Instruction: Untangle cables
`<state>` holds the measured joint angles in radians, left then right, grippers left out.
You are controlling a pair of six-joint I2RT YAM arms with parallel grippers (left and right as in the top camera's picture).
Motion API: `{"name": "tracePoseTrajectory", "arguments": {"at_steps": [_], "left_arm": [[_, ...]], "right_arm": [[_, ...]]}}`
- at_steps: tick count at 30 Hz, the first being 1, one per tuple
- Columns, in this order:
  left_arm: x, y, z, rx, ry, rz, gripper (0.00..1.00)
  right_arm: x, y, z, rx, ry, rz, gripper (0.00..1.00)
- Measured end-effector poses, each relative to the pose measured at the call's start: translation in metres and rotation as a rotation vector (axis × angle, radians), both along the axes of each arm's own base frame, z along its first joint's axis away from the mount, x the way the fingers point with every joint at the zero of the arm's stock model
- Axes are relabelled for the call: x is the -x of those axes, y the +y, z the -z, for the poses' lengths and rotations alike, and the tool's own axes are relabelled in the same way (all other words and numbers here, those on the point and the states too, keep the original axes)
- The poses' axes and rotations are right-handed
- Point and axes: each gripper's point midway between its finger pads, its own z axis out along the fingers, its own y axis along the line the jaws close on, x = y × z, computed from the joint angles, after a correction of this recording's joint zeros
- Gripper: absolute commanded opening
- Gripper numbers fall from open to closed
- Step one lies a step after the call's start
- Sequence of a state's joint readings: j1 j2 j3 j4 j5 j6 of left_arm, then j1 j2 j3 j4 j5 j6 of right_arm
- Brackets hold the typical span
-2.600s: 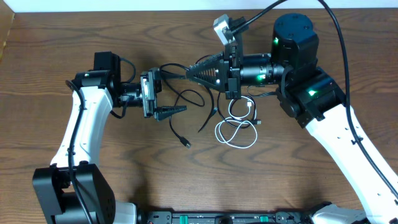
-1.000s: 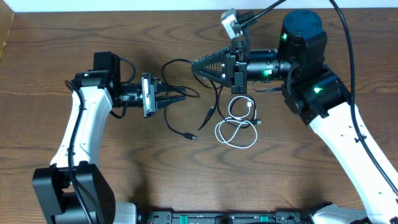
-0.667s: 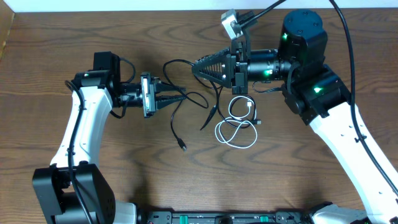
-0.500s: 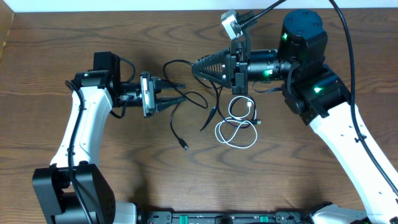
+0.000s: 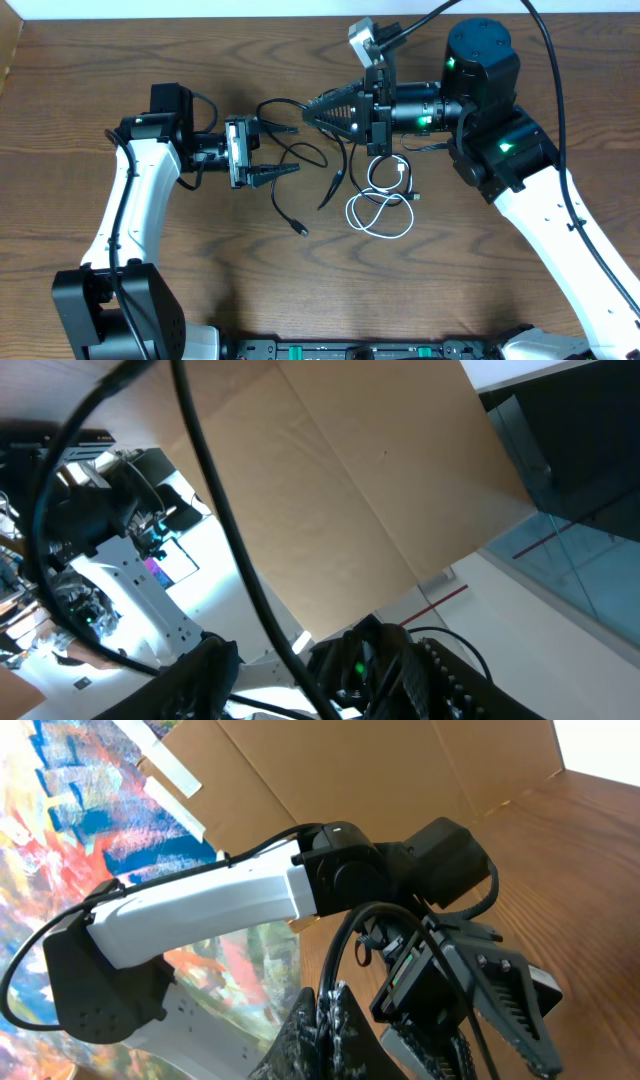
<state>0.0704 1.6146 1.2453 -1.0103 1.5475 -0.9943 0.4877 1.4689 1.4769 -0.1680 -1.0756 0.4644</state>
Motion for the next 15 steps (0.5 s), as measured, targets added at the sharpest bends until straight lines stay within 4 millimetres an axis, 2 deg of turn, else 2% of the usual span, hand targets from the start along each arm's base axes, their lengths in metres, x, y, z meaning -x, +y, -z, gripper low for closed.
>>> {"name": "tracePoseTrajectory", "arguments": {"at_steps": [3, 11, 13, 15], "left_arm": [[0.000, 0.000, 0.000, 0.001, -0.001, 0.000, 0.46], [0.000, 0.000, 0.000, 0.000, 0.000, 0.000, 0.45], [0.000, 0.000, 0.000, 0.000, 0.000, 0.000, 0.39], [0.000, 0.000, 0.000, 0.000, -0.001, 0.000, 0.29]], "right_arm": [[0.000, 0.000, 0.000, 0.000, -0.010, 0.002, 0.01], [0.004, 0.004, 0.009, 0.030, 0.011, -0.006, 0.01], [0.004, 0.005, 0.010, 0.033, 0.008, 0.002, 0.01], [0.001, 0.005, 0.010, 0.036, 0.003, 0.017, 0.01]]}}
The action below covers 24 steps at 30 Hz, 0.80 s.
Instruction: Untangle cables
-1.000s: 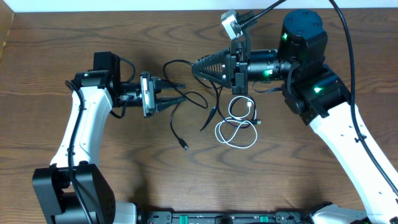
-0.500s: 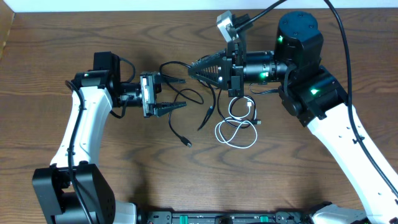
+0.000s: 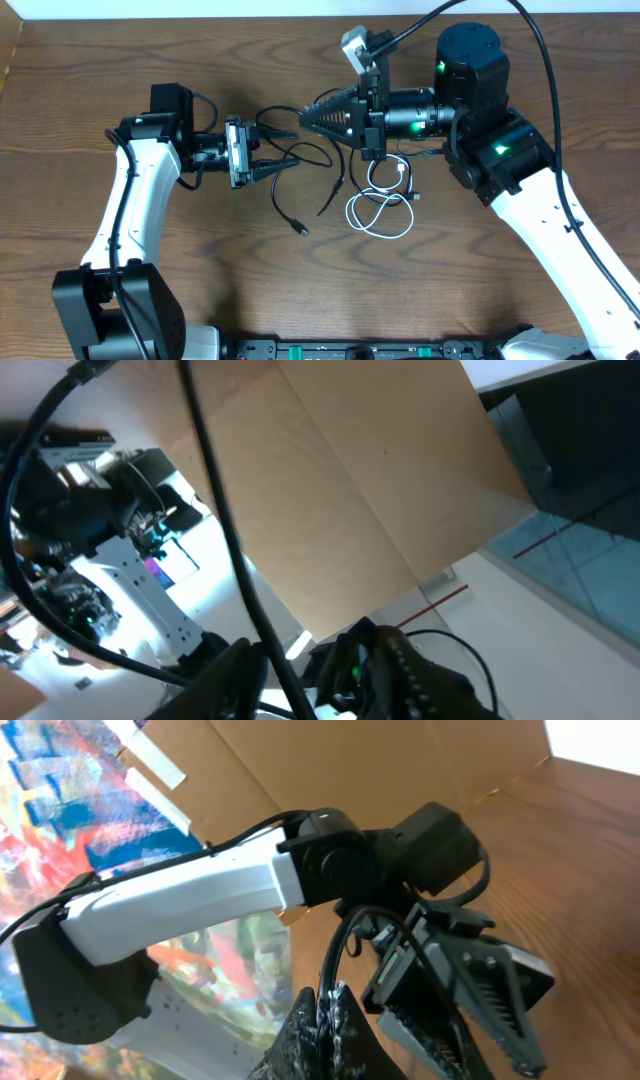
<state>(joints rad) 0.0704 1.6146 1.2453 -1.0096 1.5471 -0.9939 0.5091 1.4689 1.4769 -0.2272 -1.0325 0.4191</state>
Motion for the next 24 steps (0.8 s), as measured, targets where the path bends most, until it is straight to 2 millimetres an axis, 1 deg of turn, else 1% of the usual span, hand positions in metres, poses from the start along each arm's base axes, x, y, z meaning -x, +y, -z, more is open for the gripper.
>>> {"name": "tracePoseTrajectory", "arguments": {"at_steps": [1, 3, 5, 13, 16, 20, 24], "left_arm": [[0.000, 0.000, 0.000, 0.001, 0.000, 0.000, 0.25], [0.000, 0.000, 0.000, 0.000, -0.001, 0.000, 0.15], [0.000, 0.000, 0.000, 0.001, 0.003, 0.000, 0.08], [0.000, 0.000, 0.000, 0.000, 0.002, 0.000, 0.07], [0.000, 0.000, 0.003, -0.017, 0.003, -0.002, 0.08], [-0.002, 0.004, 0.021, -0.122, 0.011, -0.015, 0.07], [-0.004, 0.011, 0.045, -0.270, 0.020, -0.031, 0.07]], "right_arm": [[-0.001, 0.000, 0.000, 0.001, -0.003, 0.006, 0.01], [-0.002, 0.000, 0.001, 0.003, -0.004, 0.013, 0.01], [-0.003, 0.000, 0.001, 0.004, -0.005, 0.017, 0.01], [-0.004, 0.000, 0.001, 0.005, -0.006, 0.023, 0.01], [-0.005, -0.001, 0.001, 0.005, -0.004, 0.025, 0.01], [-0.015, -0.012, 0.007, 0.022, 0.056, 0.066, 0.01], [-0.031, -0.039, 0.034, 0.096, 0.222, 0.153, 0.01]]}}
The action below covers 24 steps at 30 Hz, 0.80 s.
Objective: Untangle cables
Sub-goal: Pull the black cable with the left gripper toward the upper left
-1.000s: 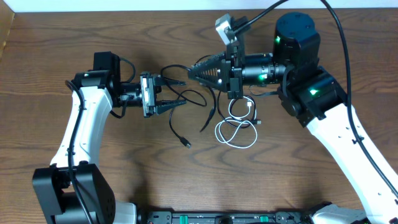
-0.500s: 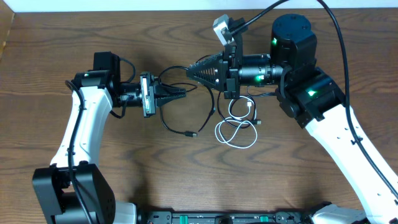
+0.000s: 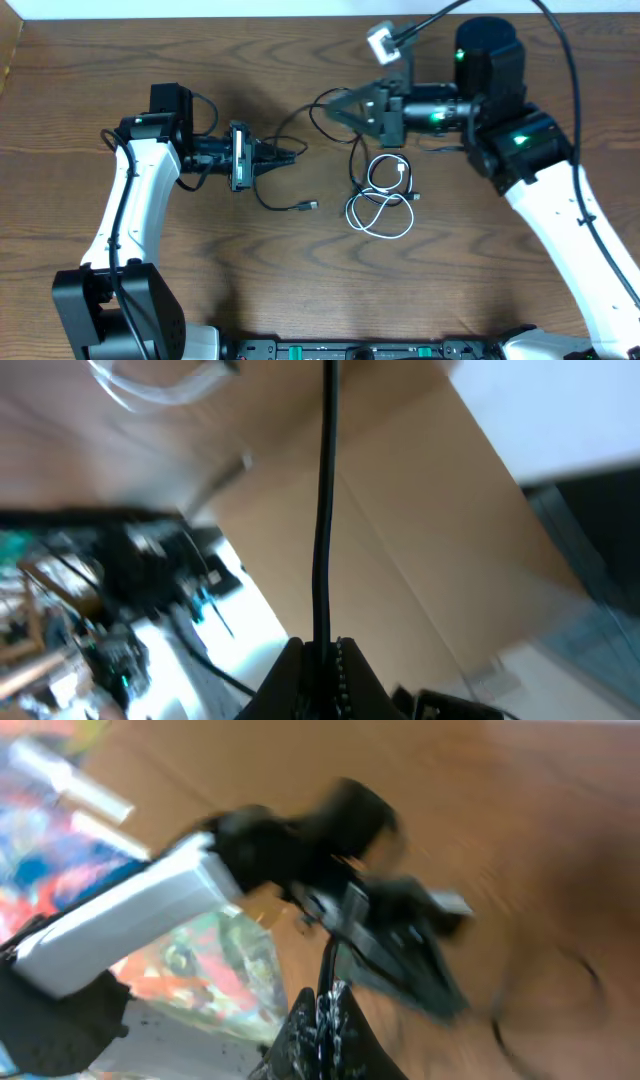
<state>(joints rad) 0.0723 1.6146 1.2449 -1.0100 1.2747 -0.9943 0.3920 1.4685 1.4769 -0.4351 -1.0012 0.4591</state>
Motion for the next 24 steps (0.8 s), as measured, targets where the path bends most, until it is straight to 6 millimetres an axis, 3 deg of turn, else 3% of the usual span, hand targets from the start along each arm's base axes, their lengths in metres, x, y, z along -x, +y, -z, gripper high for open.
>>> {"name": "tracePoseTrajectory", "arguments": {"at_steps": [6, 13, 20, 24], "left_arm": [[-0.002, 0.016, 0.031, -0.203, 0.019, -0.025, 0.07], [-0.004, 0.024, 0.040, -0.261, 0.057, -0.057, 0.07], [-0.012, 0.030, 0.017, -0.312, -0.031, -0.138, 0.07], [-0.011, 0.046, -0.015, -0.433, -0.154, -0.224, 0.07]], "right_arm": [[-0.009, -0.037, 0.034, 0.089, 0.180, 0.096, 0.02], [-0.006, -0.062, 0.074, 0.248, 0.307, 0.208, 0.01], [-0.008, -0.069, 0.088, 0.328, 0.314, 0.263, 0.09], [-0.009, -0.070, 0.090, 0.341, 0.308, 0.273, 0.11]]}}
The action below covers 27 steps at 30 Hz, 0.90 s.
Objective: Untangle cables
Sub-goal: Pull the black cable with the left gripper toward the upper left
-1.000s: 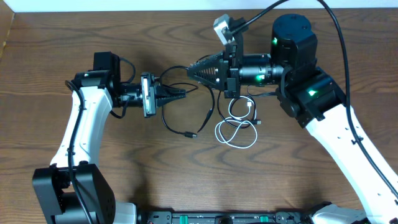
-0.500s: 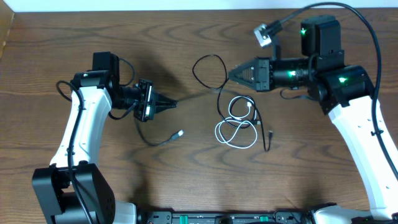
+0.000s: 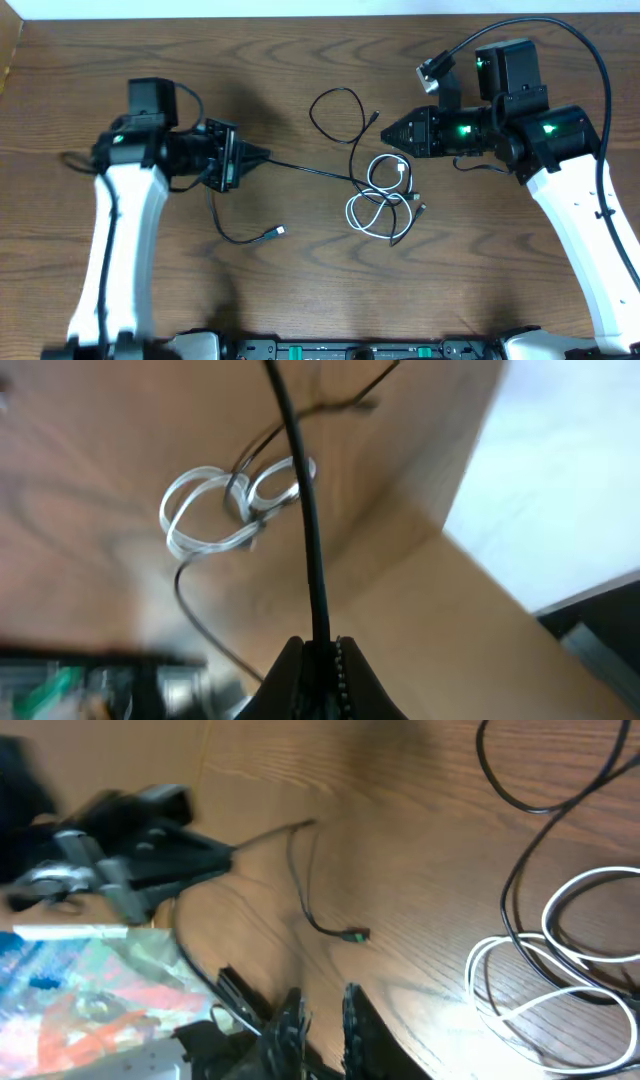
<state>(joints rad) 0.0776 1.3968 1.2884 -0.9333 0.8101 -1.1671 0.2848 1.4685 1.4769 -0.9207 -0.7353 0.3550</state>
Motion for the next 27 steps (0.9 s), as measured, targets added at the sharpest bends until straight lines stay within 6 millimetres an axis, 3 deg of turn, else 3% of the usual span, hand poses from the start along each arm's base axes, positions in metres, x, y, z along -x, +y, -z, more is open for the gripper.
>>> {"name": "tracePoseTrajectory", "arguments": {"at_steps": [10, 21, 27], "left_arm": [[0.008, 0.042, -0.126, -0.400, -0.506, -0.027, 0.07], [0.008, 0.067, -0.210, -0.640, -0.783, -0.071, 0.07], [-0.003, 0.072, -0.235, -0.613, -0.852, -0.167, 0.07]], "right_arm": [[-0.001, -0.002, 0.002, 0.015, -0.002, 0.011, 0.12], [-0.001, -0.004, 0.004, 0.026, 0.004, 0.018, 0.10], [-0.001, -0.004, 0.005, 0.028, 0.008, 0.019, 0.09]]}}
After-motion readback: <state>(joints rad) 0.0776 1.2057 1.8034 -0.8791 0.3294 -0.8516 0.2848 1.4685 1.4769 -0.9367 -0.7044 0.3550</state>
